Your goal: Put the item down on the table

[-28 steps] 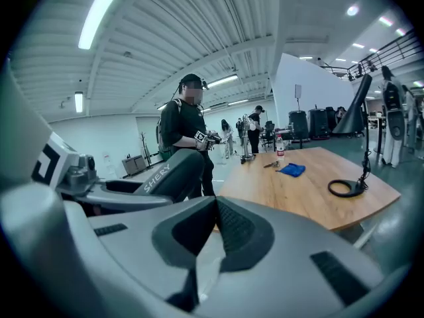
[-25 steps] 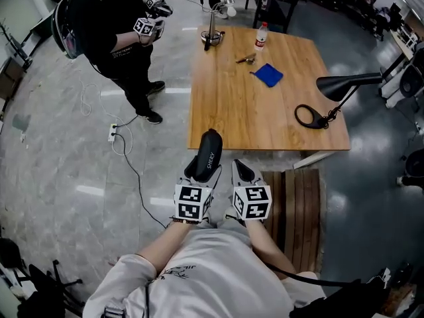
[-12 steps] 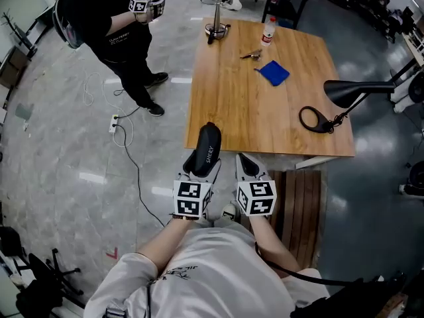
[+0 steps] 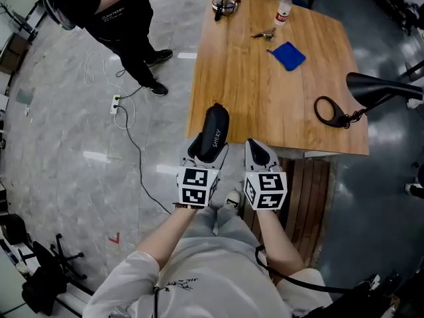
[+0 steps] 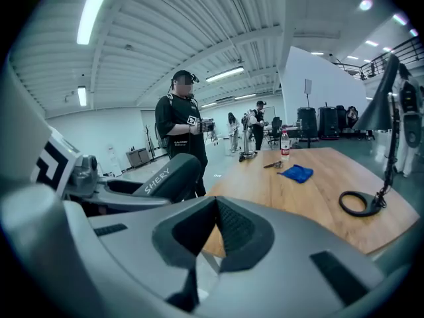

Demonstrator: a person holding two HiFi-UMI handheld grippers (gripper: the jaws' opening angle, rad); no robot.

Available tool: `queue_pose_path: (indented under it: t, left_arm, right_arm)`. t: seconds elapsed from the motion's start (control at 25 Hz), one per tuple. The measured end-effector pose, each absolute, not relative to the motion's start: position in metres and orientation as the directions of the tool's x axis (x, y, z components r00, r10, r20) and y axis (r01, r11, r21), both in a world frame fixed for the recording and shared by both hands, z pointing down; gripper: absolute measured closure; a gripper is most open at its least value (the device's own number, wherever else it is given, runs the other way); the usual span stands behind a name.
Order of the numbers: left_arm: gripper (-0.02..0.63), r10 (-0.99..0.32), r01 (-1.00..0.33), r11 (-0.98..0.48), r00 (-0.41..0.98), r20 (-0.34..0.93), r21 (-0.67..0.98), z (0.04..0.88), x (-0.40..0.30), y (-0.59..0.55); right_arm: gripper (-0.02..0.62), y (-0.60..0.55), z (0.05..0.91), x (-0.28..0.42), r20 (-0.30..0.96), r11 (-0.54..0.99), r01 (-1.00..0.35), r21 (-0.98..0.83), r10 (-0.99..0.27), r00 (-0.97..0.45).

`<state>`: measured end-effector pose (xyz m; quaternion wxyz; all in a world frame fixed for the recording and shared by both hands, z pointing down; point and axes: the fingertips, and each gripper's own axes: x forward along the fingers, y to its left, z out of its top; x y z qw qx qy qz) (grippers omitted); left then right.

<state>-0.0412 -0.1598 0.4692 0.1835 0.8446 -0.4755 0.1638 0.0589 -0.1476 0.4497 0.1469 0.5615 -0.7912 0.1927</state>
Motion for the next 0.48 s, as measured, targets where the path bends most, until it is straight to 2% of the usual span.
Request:
queue_pose_path:
  t: [0.48]
  left_arm:
    - [0.273, -0.705, -0.875, -0.462, 0.461, 0.539, 0.143, 0.573, -0.034, -0.237]
  right_arm:
    - [0.591, -0.21, 0.529, 0.056, 0.474, 0.284, -0.942, -0.18, -0.814, -0.336]
